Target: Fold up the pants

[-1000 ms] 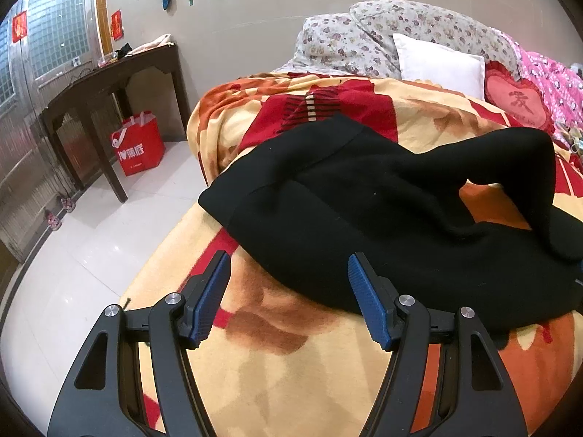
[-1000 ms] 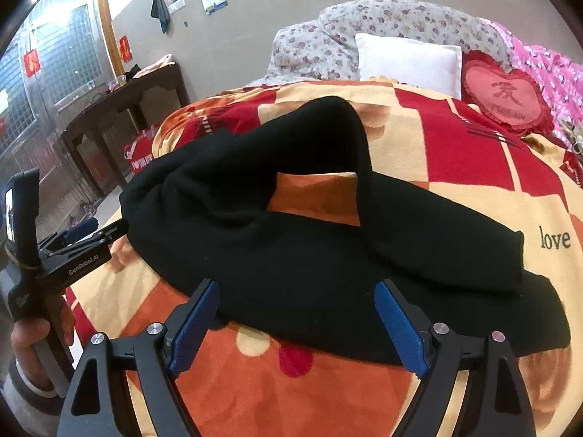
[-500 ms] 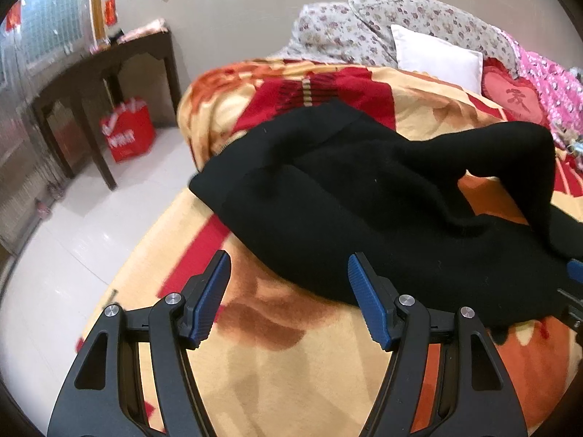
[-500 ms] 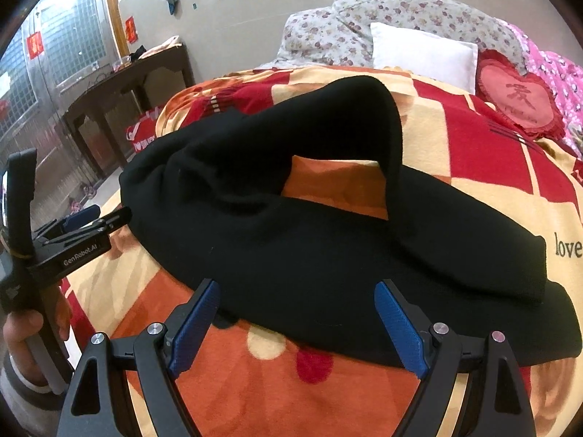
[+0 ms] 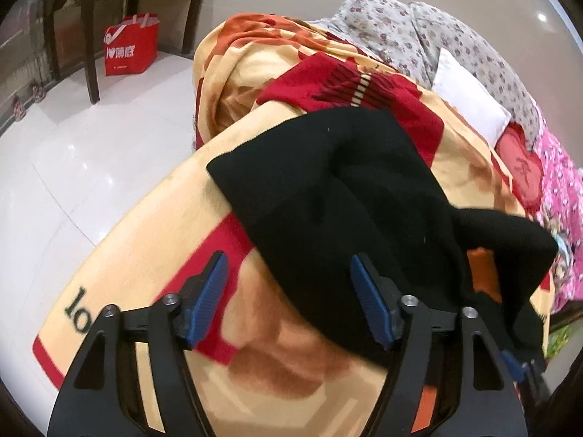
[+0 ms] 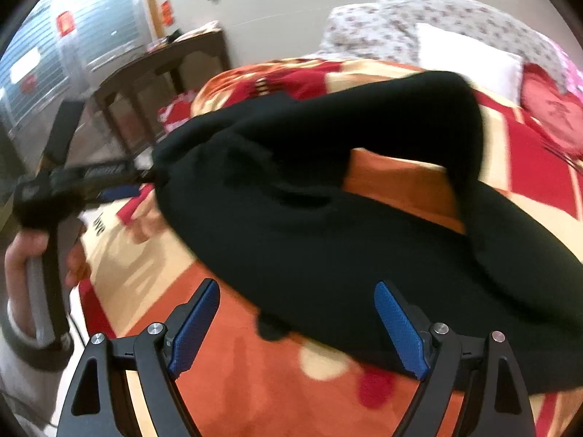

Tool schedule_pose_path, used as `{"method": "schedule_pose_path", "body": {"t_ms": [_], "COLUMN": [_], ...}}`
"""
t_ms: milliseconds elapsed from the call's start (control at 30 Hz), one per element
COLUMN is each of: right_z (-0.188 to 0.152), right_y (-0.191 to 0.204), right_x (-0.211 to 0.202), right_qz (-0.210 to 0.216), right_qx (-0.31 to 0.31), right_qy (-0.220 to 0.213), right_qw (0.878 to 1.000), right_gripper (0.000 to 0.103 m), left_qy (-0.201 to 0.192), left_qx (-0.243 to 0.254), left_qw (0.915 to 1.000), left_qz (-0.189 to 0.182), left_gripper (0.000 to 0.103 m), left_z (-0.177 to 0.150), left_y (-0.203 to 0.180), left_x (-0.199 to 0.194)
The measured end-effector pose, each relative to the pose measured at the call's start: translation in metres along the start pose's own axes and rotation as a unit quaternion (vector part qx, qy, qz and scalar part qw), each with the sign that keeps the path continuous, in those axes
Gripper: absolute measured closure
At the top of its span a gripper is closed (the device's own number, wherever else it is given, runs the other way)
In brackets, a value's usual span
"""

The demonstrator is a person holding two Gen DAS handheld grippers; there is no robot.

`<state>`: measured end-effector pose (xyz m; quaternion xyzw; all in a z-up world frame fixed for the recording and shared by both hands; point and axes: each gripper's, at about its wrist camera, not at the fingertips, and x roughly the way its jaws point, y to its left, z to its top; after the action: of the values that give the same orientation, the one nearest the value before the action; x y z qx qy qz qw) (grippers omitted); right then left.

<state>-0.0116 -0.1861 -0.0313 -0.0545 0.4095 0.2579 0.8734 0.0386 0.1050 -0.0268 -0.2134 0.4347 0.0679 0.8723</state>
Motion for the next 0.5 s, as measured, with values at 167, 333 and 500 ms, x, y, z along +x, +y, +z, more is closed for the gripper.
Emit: {"method": "schedule_pose_path", "body": {"t_ms": [167,333,500], "right_z": [0.005,0.009,0.023], "right_y": [0.026,0.031,0.013], "right_x": [0.022,0.039,0.042], "right_qz": [-0.005,-0.019,0.001], "right_qx": [-0.072,-0.094,-0.047], "right_qy": [0.018,0.018,0.001], "right_qw": [0.997,0.995,0.999], "right_gripper": [0.017,0.038,0.080], "left_qy": [0.011,0.009,-0.002], "left_qx": [-0.019,-0.015,-0.001], "left_qw": [0.9997,0.9997,0.9997], "left_qz": [-0.007,-0.017,-0.026], "left_gripper": [0.028,0.031,0.090], "left_z": [0.010,0.017,0.015], "left_y": [-0.002,-0.009,-0.013], "left_x": [0.018,0.024,0.024]}}
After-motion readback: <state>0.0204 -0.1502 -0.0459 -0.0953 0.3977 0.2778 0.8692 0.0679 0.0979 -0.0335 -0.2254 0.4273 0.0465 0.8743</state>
